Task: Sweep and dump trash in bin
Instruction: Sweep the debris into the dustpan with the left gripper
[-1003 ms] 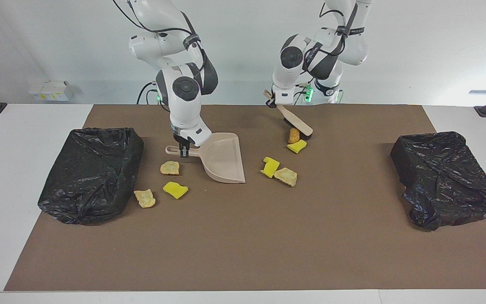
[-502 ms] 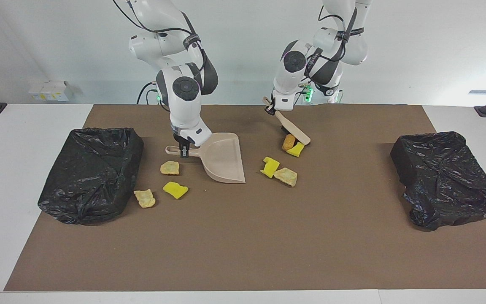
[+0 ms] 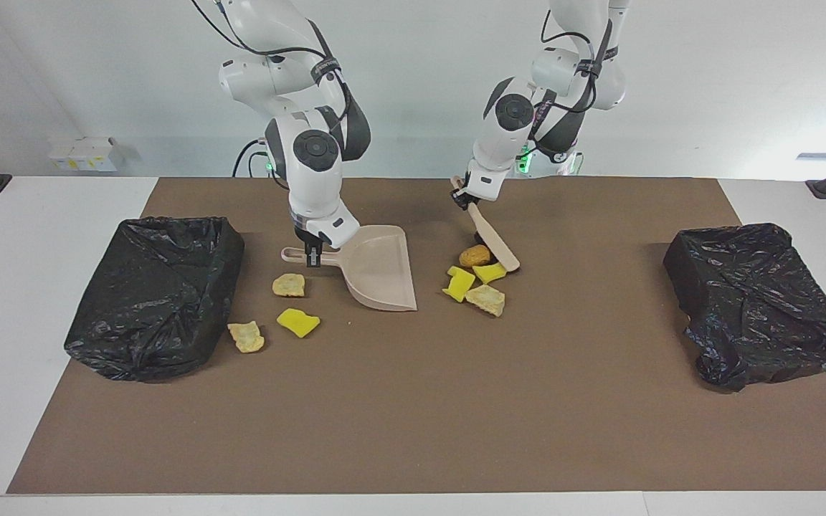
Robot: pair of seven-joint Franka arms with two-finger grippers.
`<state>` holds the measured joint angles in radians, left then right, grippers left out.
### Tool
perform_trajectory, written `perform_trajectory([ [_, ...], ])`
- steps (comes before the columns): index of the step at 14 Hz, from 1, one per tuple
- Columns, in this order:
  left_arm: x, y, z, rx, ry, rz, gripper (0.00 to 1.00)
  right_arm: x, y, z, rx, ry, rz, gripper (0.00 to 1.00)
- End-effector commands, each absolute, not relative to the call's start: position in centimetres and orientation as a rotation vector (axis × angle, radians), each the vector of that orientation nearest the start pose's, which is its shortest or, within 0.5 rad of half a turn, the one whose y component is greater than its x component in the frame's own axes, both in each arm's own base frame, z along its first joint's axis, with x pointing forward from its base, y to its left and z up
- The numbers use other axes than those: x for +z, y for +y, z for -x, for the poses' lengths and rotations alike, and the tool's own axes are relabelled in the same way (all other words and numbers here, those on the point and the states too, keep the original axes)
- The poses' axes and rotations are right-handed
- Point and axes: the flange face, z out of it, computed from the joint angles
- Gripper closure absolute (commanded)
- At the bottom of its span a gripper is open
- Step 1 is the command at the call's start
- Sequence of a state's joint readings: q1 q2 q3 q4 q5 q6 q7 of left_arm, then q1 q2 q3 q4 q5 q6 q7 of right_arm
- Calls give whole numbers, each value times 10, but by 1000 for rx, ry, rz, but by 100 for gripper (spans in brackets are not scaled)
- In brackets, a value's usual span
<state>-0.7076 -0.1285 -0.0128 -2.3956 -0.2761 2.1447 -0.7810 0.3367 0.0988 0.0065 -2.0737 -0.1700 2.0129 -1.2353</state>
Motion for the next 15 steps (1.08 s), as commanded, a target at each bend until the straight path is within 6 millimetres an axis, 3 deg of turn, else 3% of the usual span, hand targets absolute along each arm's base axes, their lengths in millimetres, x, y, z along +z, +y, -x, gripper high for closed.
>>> perform_trajectory([
  [1,358,-323,-340,370,-90,3226,100,373,175,-509,-308,2234,-2076,100],
  [6,369,-366,-298,329,316,3237,100,372,175,-509,-305,2235,-2075,100],
  [9,378,-384,-286,293,568,3228,100,372,175,-508,-305,2235,-2075,100],
  [11,388,-403,-276,266,643,3237,100,373,175,-508,-303,2235,-2075,100],
  [15,405,-427,-292,223,637,3271,100,373,178,-507,-301,2240,-2067,100],
])
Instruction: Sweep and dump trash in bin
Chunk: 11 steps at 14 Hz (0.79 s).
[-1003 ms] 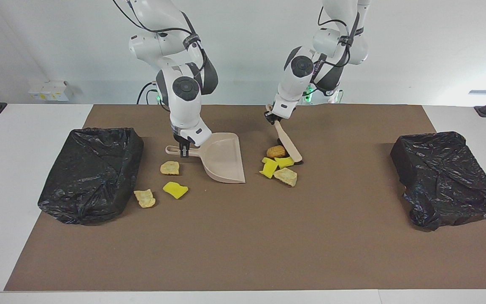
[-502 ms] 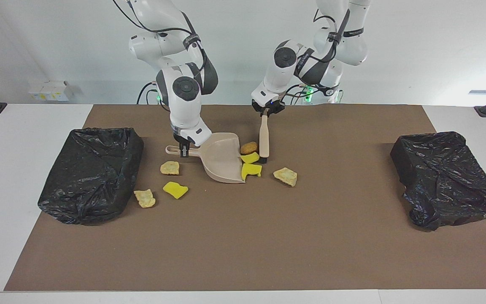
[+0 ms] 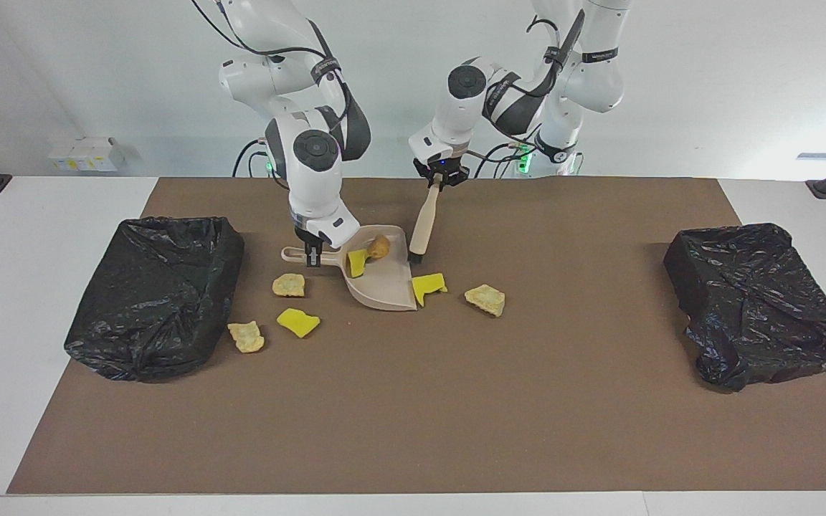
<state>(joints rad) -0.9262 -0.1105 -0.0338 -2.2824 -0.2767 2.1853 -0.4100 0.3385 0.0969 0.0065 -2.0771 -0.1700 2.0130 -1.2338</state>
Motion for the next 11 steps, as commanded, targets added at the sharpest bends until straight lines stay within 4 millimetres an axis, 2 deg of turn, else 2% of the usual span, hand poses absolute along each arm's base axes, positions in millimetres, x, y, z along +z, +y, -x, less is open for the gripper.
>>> perform_trajectory([
  [1,404,-426,-300,221,617,3276,100,373,177,-508,-303,2239,-2069,100],
  [4,404,-403,-332,225,450,3289,100,373,178,-507,-303,2241,-2068,100],
  [5,414,-383,-359,225,377,3281,100,373,178,-507,-303,2241,-2068,100],
  [6,422,-368,-378,205,377,3225,100,373,178,-507,-303,2241,-2068,100],
  [8,426,-354,-394,222,364,3159,100,372,178,-507,-305,2241,-2068,100],
  [11,419,-313,-427,204,289,3115,100,373,177,-507,-305,2239,-2070,100],
])
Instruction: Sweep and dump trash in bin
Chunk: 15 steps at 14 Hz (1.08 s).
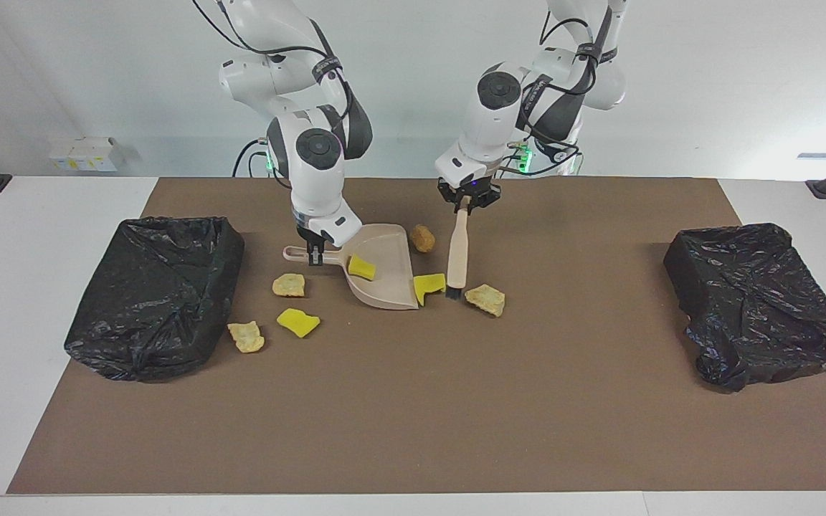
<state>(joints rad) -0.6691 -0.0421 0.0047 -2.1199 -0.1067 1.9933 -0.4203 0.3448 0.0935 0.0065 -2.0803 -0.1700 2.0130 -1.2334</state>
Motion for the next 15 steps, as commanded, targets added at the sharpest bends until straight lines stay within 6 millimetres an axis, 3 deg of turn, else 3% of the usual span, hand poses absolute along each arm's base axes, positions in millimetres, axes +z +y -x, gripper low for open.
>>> perform_trajectory([
  [1,418,-295,-442,188,299,3091,100,373,178,-507,-305,2241,-2068,100],
  [5,405,-189,-504,192,471,3043,100,373,178,-507,-305,2241,-2068,100],
  [6,405,-168,-517,189,499,3032,100,372,177,-506,-307,2241,-2068,100],
  [7,404,-162,-519,203,491,3030,100,371,177,-506,-307,2240,-2070,100],
  [10,377,-170,-499,286,522,3011,100,371,177,-506,-307,2242,-2068,100],
  [12,375,-178,-494,292,544,3011,100,371,177,-506,-309,2242,-2068,100],
  [15,357,-229,-464,314,605,3023,100,371,177,-505,-309,2242,-2068,100],
])
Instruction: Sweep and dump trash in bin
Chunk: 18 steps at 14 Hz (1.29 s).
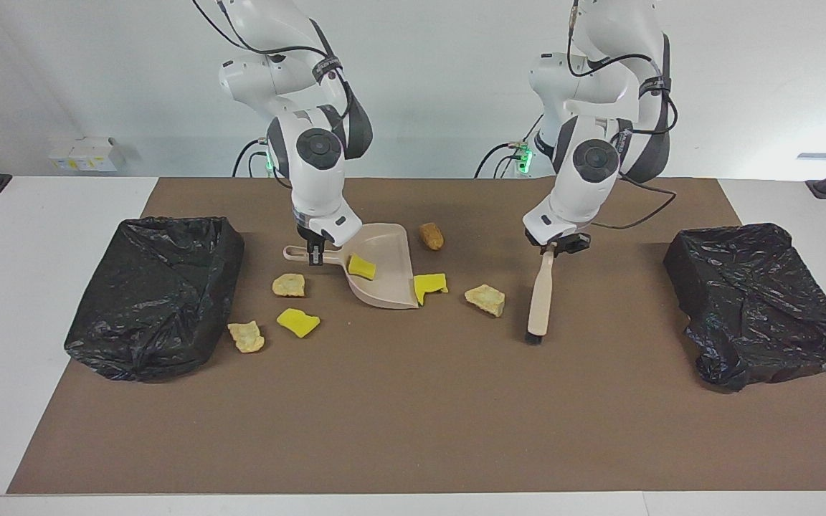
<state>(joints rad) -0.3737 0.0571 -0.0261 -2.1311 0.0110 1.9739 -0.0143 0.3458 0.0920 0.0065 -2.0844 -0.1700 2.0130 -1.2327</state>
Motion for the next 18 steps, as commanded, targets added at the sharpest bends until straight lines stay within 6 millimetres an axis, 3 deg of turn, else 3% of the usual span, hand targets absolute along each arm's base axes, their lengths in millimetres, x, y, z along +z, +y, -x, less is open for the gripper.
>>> perform_trajectory([
  [1,357,-246,-454,290,584,3056,100,371,176,-506,-309,2241,-2070,100],
  [6,368,-335,-399,300,638,3153,100,371,176,-506,-309,2241,-2070,100],
  [8,370,-344,-391,299,660,3153,100,370,176,-505,-312,2241,-2070,100],
  [12,380,-383,-364,290,666,3215,100,370,176,-505,-314,2242,-2070,100],
  [18,397,-412,-360,256,526,3337,100,371,176,-504,-309,2241,-2070,100],
])
